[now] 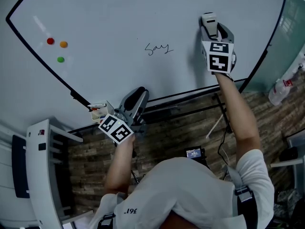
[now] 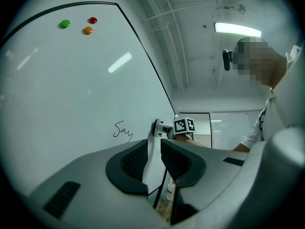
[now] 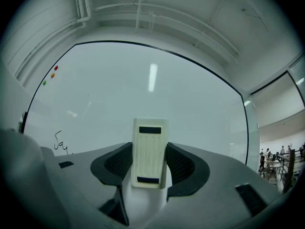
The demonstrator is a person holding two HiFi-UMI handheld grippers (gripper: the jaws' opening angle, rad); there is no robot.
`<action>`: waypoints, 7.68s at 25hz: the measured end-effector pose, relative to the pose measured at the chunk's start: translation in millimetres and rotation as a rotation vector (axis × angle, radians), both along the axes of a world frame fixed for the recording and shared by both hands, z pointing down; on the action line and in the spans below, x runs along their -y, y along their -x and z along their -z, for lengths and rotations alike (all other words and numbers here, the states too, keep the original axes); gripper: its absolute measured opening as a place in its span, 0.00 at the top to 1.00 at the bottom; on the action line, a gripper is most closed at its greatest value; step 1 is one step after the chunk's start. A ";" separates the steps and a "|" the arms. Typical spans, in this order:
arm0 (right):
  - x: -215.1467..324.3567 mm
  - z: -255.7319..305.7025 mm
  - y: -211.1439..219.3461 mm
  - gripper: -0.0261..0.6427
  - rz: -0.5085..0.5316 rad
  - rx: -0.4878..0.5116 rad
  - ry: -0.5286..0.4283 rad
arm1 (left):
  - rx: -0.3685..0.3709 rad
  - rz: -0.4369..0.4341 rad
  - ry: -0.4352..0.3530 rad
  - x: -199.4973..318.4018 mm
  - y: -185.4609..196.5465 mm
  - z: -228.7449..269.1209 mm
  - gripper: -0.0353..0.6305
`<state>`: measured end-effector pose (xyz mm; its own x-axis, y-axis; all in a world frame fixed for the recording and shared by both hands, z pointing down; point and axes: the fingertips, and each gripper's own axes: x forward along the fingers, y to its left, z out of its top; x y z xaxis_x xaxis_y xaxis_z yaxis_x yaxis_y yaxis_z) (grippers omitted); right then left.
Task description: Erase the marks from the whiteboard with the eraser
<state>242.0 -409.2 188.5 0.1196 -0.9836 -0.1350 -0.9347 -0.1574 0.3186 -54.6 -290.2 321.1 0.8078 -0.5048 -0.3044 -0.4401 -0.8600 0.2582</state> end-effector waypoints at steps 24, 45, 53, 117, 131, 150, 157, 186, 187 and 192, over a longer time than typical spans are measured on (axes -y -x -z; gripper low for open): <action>2.4 -57.0 177.8 0.60 0.285 -0.021 0.081 | 0.007 0.140 0.038 3.4 76.8 -21.4 0.83; 10.1 -94.6 302.6 0.60 0.444 -0.022 0.156 | -0.008 0.207 0.064 -12.4 145.5 -34.4 0.93; 21.7 -103.7 307.1 0.60 0.409 -0.015 0.160 | -0.003 0.210 0.065 -10.9 148.2 -35.2 0.93; 21.9 -110.5 172.0 0.60 0.268 0.031 0.199 | 0.020 0.103 0.092 4.1 50.4 -42.2 0.93; 22.2 -114.8 145.7 0.60 0.241 0.011 0.208 | 0.024 0.083 0.097 6.3 36.1 -44.0 0.93; 20.3 -120.3 89.9 0.60 0.189 0.012 0.223 | 0.034 0.050 0.111 4.9 2.1 -47.8 0.93; 19.8 -124.2 78.1 0.60 0.198 0.036 0.214 | 0.036 0.049 0.121 6.2 -8.6 -52.5 0.93; -29.0 -126.4 1.8 0.60 0.399 0.137 0.149 | 0.007 0.063 0.165 2.3 -88.1 -68.8 0.93; -32.1 -127.0 1.7 0.60 0.409 0.144 0.146 | 0.007 0.069 0.168 1.0 -88.2 -71.0 0.93; -46.7 -131.7 6.2 0.60 0.445 0.173 0.142 | 0.003 0.083 0.178 -6.9 -86.5 -76.5 0.93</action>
